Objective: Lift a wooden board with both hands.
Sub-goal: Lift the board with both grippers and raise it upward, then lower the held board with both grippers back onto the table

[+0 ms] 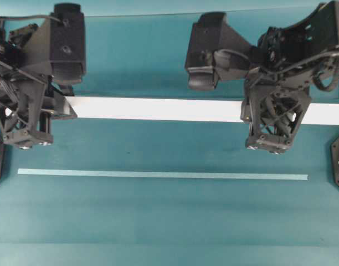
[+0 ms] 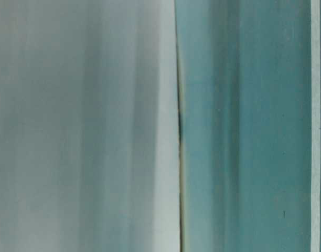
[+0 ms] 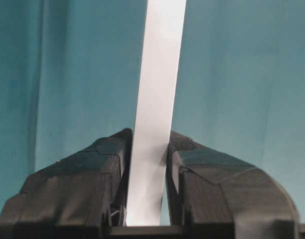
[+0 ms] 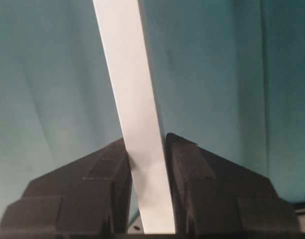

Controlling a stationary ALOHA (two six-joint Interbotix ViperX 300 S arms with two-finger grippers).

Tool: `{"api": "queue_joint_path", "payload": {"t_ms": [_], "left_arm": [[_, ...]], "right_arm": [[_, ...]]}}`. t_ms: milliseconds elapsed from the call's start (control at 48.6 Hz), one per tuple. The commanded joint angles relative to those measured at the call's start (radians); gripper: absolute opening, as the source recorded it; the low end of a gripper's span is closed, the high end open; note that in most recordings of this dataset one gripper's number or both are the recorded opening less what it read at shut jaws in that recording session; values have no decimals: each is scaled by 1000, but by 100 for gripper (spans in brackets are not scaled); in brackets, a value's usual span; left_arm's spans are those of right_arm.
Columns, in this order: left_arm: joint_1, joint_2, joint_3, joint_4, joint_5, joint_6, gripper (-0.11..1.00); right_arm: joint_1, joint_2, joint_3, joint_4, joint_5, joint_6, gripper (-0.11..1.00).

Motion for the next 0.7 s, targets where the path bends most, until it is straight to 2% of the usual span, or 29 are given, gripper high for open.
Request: {"api": "queue_joint_path", "payload": {"t_ms": [0,679], "left_arm": [[6,-12,-49,5,-3,-8,18],[6,-9,-87,3,23,-23,18]], "right_arm": [[-3,-6,-34,0,-8,9,22],[-6,-6,-103,0,3,11,22]]}}
